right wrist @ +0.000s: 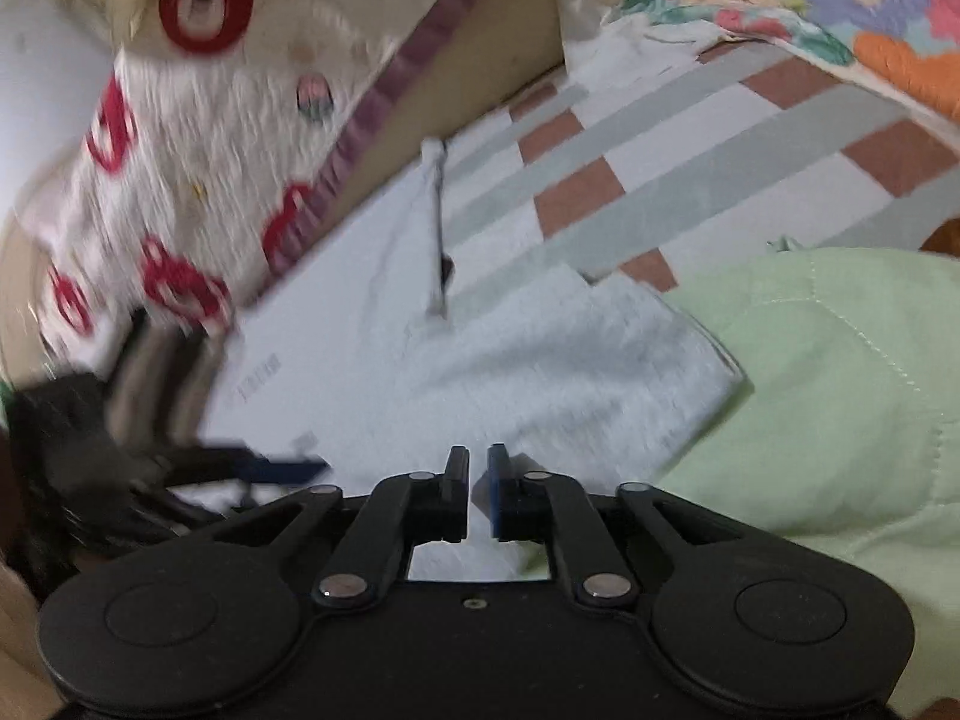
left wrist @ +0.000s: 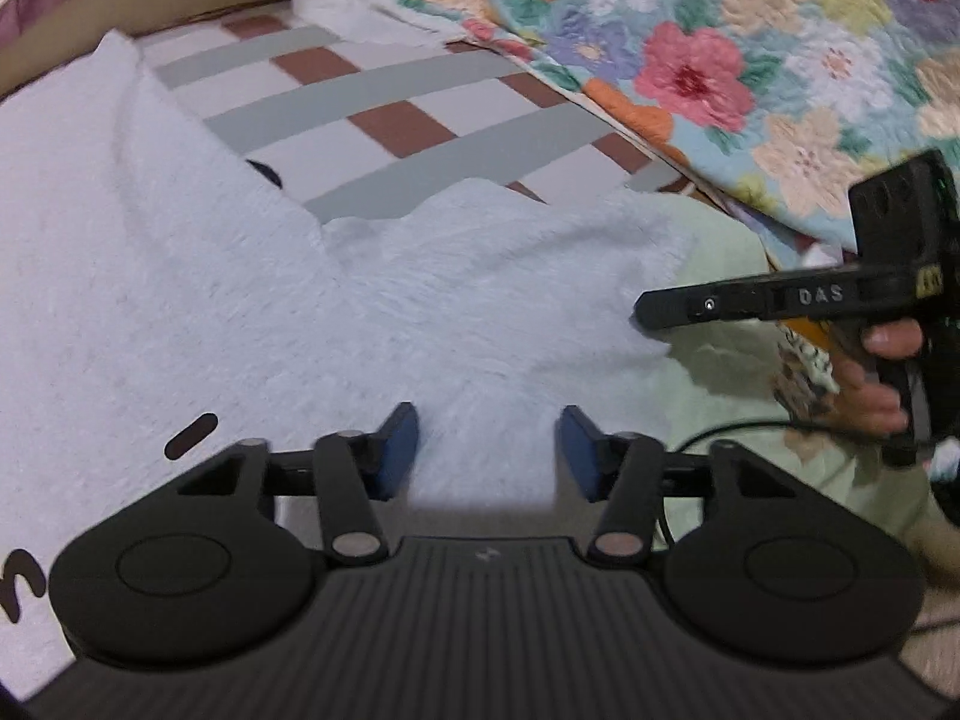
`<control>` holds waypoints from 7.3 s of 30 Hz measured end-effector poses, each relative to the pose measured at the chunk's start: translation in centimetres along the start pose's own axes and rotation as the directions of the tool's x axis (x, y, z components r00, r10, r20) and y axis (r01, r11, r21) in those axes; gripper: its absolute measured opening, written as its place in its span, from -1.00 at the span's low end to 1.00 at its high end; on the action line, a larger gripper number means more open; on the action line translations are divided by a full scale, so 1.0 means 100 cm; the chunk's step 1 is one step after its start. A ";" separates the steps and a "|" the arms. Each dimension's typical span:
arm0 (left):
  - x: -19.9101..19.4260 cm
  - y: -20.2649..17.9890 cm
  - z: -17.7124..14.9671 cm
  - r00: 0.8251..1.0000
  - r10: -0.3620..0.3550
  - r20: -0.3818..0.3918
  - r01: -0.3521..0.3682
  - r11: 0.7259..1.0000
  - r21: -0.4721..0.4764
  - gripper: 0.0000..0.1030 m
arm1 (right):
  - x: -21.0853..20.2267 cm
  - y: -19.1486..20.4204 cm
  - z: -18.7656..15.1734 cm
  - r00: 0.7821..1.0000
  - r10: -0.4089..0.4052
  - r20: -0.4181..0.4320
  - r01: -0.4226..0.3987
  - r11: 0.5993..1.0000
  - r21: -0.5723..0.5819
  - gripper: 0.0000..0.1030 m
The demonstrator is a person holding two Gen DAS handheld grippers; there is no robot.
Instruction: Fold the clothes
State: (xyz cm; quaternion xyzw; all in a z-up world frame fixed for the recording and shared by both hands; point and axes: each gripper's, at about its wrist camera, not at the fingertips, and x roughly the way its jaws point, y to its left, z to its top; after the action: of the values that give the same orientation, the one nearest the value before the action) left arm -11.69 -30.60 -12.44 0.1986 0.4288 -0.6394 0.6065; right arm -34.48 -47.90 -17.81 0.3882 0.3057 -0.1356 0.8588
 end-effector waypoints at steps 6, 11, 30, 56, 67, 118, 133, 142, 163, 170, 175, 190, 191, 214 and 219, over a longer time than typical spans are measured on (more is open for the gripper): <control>0.012 -0.014 -0.009 0.998 0.041 -0.051 -0.037 0.996 0.078 -0.31 | -0.013 -0.025 -0.017 0.997 -0.032 -0.072 0.039 0.994 0.099 -0.23; 0.010 -0.011 -0.010 0.998 0.023 -0.051 -0.021 0.998 0.051 -0.31 | -0.011 -0.039 -0.025 0.999 0.039 0.018 -0.043 0.968 0.246 -0.06; 0.011 0.006 -0.015 0.995 -0.049 -0.086 0.042 0.996 -0.076 -0.24 | 0.008 0.079 0.017 0.959 -0.052 0.280 0.113 0.973 -0.204 -0.91; -0.038 0.052 0.003 0.989 -0.132 0.068 0.141 0.977 -0.161 0.02 | 0.066 0.142 -0.070 0.925 -0.093 -0.367 -0.173 0.759 -0.628 -0.61; 0.006 -0.003 -0.005 0.990 0.117 -0.083 -0.103 0.982 0.157 -0.55 | 0.018 0.120 -0.050 0.943 -0.266 -0.197 0.062 0.727 -0.684 -0.21; -0.050 0.030 -0.015 0.951 0.218 0.221 -0.206 0.976 -0.075 -0.91 | 0.010 0.132 -0.064 0.983 -0.181 0.042 0.152 0.648 -0.746 -0.86; -0.039 0.074 -0.036 0.952 0.275 0.137 -0.235 0.938 -0.254 -0.76 | 0.000 0.090 -0.055 0.976 -0.214 0.036 0.200 0.828 -0.524 -1.00; -0.045 0.069 -0.055 0.992 0.097 0.082 -0.074 0.966 -0.247 -0.23 | -0.006 0.073 -0.045 0.993 -0.114 0.016 0.110 0.900 -0.422 -0.99; -0.180 0.128 -0.114 0.818 0.564 -0.115 -0.552 0.712 -0.435 0.09 | 0.035 0.022 -0.032 0.986 0.108 -0.131 -0.094 0.989 0.110 -0.10; -0.268 0.173 -0.225 0.731 0.652 -0.200 -0.599 0.474 -0.645 0.12 | 0.044 0.021 -0.050 0.977 0.164 -0.134 -0.136 0.970 0.201 -0.06; -0.276 0.178 -0.286 0.844 0.523 -0.115 -0.348 0.372 -0.860 0.12 | 0.053 0.033 -0.049 0.952 0.232 -0.199 -0.203 0.967 0.154 -0.75; -0.249 0.173 -0.302 0.872 0.452 -0.190 -0.379 0.375 -0.846 0.35 | 0.052 0.052 -0.058 0.950 0.260 -0.175 -0.246 0.964 0.101 0.00; -0.246 0.172 -0.303 0.866 0.457 -0.201 -0.392 0.373 -0.841 0.35 | 0.053 0.054 -0.060 0.950 0.255 -0.178 -0.243 0.966 0.085 0.00; -0.241 0.140 -0.259 0.863 0.501 -0.068 -0.377 0.547 -0.748 -0.88 | 0.042 0.139 -0.082 0.999 -0.050 -0.003 0.035 0.739 -0.673 -0.78; -0.235 0.156 -0.268 0.872 0.481 -0.091 -0.369 0.523 -0.768 -0.87 | 0.047 0.124 -0.069 0.995 0.026 -0.095 -0.070 0.868 -0.492 -0.62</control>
State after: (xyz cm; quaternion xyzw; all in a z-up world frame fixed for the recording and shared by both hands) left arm 0.27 6.36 -13.82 -0.0214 0.5546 -0.2402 0.7964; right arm -27.84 -34.50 -17.07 0.1682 0.3568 -0.0148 0.9188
